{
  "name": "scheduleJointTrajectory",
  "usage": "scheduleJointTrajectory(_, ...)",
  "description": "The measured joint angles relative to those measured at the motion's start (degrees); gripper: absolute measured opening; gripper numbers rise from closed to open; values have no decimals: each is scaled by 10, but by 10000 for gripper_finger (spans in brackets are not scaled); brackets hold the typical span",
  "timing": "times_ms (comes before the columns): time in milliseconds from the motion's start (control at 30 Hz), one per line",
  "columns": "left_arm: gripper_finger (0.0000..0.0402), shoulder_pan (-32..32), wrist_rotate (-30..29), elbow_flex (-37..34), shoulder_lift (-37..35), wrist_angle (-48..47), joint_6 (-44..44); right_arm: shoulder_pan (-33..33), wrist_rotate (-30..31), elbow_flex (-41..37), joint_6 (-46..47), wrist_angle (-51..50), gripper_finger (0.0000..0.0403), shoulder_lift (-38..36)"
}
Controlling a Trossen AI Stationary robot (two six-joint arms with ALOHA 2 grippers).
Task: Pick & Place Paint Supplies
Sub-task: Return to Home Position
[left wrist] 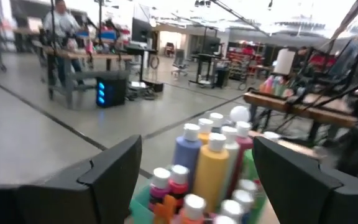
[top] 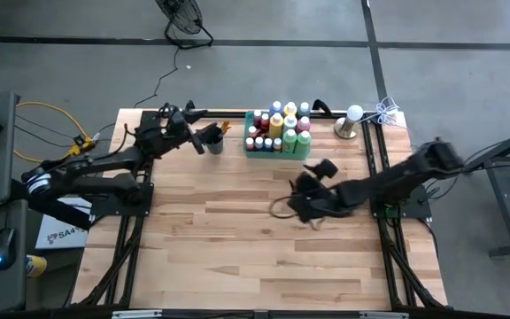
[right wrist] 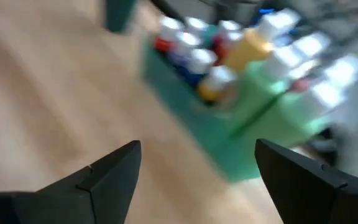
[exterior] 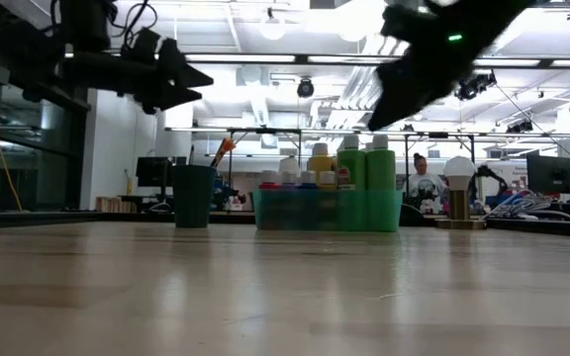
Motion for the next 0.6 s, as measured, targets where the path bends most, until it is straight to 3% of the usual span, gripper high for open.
scheduleJointTrajectory(67, 300, 0, 3, 0, -29, -40, -24, 22, -33, -80, 2, 110, 309, -63)
scheduleJointTrajectory(167, 301, -6, 21, 0, -72, -114, -29, 41, -136, -202, -34, 324, 309, -158)
scheduleJointTrajectory(267, 301, -37, 29, -1, -109, -165, -19, 49, -235, -315, -123, 577, 308, -231)
scheduleJointTrajectory(367, 301, -85, 29, -18, -148, -162, -7, 48, -263, -407, -205, 776, 302, -295)
scheduleJointTrajectory(433, 301, -118, 26, -36, -179, -153, -6, 48, -275, -462, -239, 873, 300, -331)
scheduleJointTrajectory(533, 301, -160, 18, -69, -236, -133, -12, 42, -358, -536, -254, 977, 299, -371)
scheduleJointTrajectory(600, 301, -183, 13, -93, -275, -133, -10, 35, -396, -544, -241, 974, 299, -386)
